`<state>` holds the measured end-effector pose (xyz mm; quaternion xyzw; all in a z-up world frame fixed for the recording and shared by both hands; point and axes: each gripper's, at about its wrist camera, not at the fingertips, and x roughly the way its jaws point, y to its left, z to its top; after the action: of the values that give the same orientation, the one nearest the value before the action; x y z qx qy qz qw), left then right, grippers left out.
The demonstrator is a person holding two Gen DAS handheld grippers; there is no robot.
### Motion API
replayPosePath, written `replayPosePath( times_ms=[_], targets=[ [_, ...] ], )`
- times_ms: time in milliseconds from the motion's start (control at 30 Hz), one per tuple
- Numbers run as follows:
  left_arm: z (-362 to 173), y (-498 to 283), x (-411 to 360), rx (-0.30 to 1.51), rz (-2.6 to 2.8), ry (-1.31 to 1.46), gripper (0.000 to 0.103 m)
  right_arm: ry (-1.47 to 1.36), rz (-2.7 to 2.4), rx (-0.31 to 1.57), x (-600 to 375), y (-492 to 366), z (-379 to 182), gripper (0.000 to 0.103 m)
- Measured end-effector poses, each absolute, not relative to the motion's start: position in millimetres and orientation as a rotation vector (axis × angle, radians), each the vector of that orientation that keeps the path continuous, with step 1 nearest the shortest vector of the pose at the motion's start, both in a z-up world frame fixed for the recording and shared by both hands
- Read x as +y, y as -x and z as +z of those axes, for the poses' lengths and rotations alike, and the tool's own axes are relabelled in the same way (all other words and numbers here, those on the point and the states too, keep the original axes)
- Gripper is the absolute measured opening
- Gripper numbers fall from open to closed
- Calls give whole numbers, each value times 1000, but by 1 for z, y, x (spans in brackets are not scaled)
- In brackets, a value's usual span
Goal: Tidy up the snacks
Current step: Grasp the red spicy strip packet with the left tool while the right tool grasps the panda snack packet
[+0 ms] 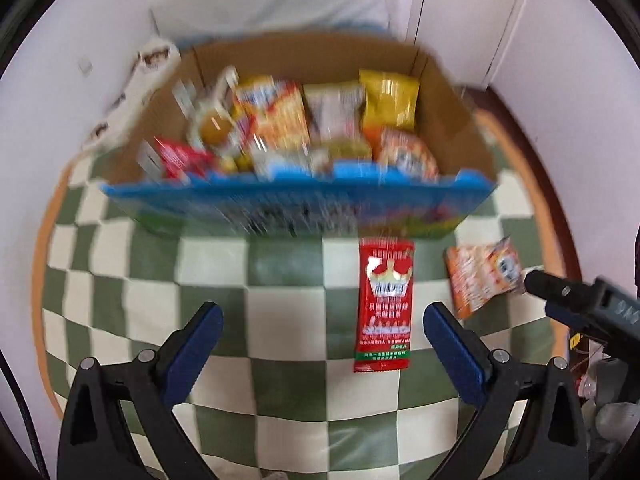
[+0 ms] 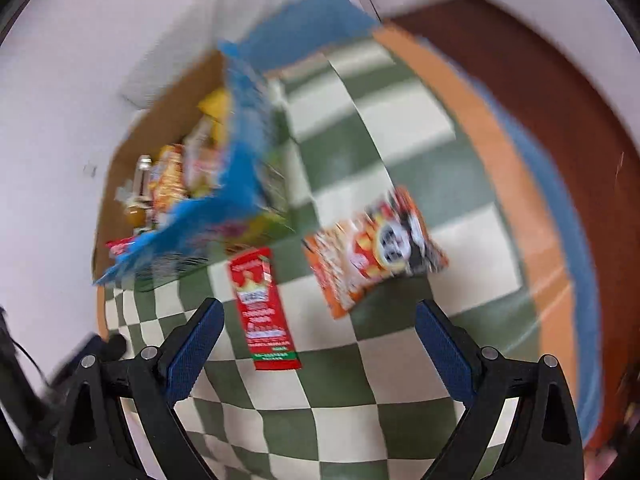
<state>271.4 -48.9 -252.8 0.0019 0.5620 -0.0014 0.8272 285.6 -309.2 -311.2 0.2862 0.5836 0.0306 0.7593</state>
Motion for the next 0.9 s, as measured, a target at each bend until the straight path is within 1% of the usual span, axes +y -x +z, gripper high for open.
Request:
replayPosePath(
  times_ms=[67, 133, 233, 333, 400, 433, 467, 500, 567, 667, 767, 833, 867, 900],
  targets=[
    [-279, -280, -55, 1250, 21, -1, 103, -708, 80, 1320, -319, -295, -343, 83],
    [-300, -288, -59, 1302, 44, 5, 103, -776, 74, 1338, -325, -301, -362, 83],
    [-326, -298, -61, 1366, 83, 5, 103, -878, 28, 1315, -338, -313, -386, 83],
    [-342, -301, -63, 1404, 108, -19, 103, -917, -4, 1334, -338, -328, -409, 83],
    [-346, -300, -64, 1415, 114, -26, 103, -808, -12, 1379, -327, -338, -417, 75],
    [-347, -299, -64, 1420, 114, -24, 103, -710, -12, 1391, -319, -342, -416, 74],
    [-348, -298, -63, 1422, 112, -20, 103, -628, 5, 1396, -312, -344, -414, 69],
    [-349, -297, -64, 1425, 110, -17, 103, -502, 30, 1404, -301, -345, -411, 66],
    [-353, -293, -66, 1440, 98, -7, 103, -317, 84, 1413, -284, -340, -407, 65],
    [-356, -289, -76, 1448, 74, -21, 103, -76, 162, 1471, -267, -324, -410, 65],
    [-358, -290, -89, 1444, 44, -47, 103, -97, 181, 1481, -275, -313, -408, 67],
    [-363, -293, -97, 1453, 25, -68, 103, -124, 153, 1481, -284, -312, -407, 80],
    [-369, -295, -103, 1464, 11, -81, 103, -124, 131, 1480, -288, -310, -407, 88],
    [-371, -296, -106, 1467, 6, -85, 103, -115, 105, 1478, -292, -308, -408, 91]
  ],
)
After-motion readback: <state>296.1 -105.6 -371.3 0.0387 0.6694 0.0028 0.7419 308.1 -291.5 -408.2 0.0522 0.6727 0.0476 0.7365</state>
